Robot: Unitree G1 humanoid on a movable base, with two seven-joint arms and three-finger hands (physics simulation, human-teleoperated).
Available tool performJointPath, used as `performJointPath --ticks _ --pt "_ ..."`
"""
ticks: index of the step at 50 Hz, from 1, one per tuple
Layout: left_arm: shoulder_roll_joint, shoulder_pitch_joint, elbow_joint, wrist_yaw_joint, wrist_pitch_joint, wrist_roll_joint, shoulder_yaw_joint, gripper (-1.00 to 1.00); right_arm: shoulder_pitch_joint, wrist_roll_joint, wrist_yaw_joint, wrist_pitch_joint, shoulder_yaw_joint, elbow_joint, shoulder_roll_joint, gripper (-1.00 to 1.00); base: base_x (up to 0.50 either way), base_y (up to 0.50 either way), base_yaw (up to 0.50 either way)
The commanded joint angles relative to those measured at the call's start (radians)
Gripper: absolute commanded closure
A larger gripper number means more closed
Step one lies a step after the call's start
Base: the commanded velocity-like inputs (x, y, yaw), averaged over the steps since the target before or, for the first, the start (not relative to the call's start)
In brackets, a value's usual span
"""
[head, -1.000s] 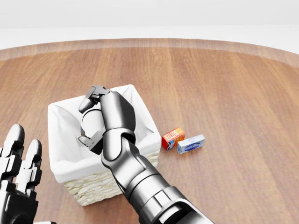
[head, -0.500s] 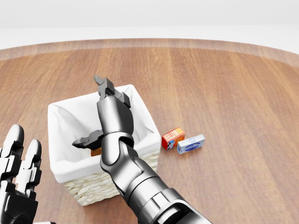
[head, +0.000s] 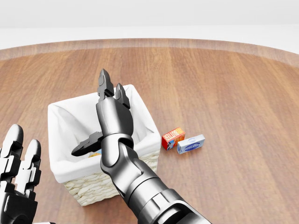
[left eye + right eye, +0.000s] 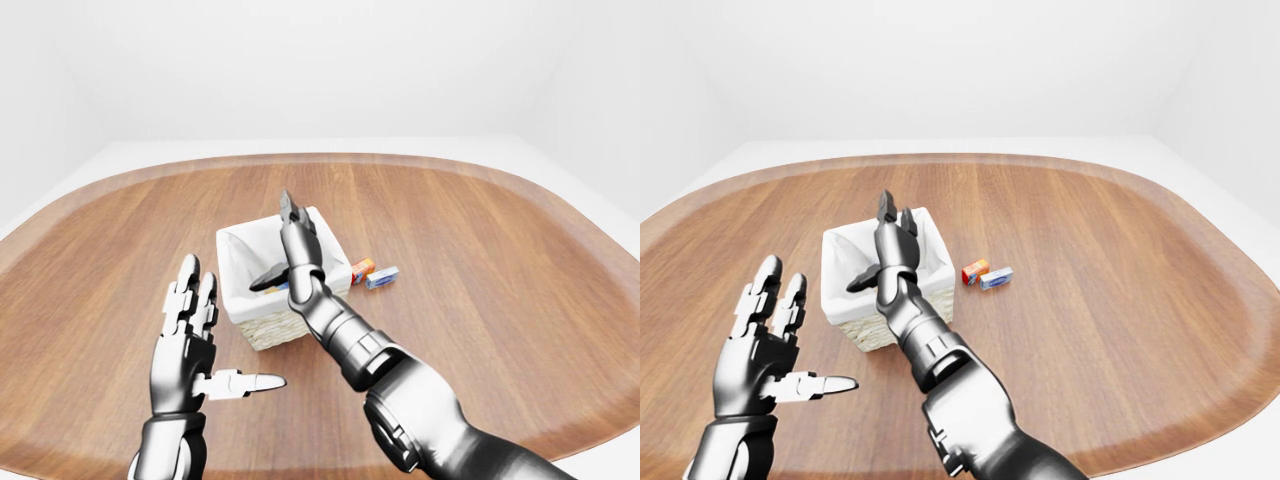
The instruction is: Pick up the alphabet soup and put it in the basket.
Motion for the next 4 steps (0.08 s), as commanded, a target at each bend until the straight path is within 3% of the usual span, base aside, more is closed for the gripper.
performJointPath --ticks 1,4 --pt "-0.001 0.001 -0.003 0.001 0.001 0.002 -0.001 -1.00 0.003 -0.006 0.000 -0.002 0.001 0.005 0.000 -1.00 0.00 0.00 0.00" --pt "0.000 0.000 -0.002 0.001 0.002 0.001 -0.001 -1.00 0.004 -0.008 0.000 -0.003 0.001 0.006 0.000 -1.00 0.00 0.00 0.00"
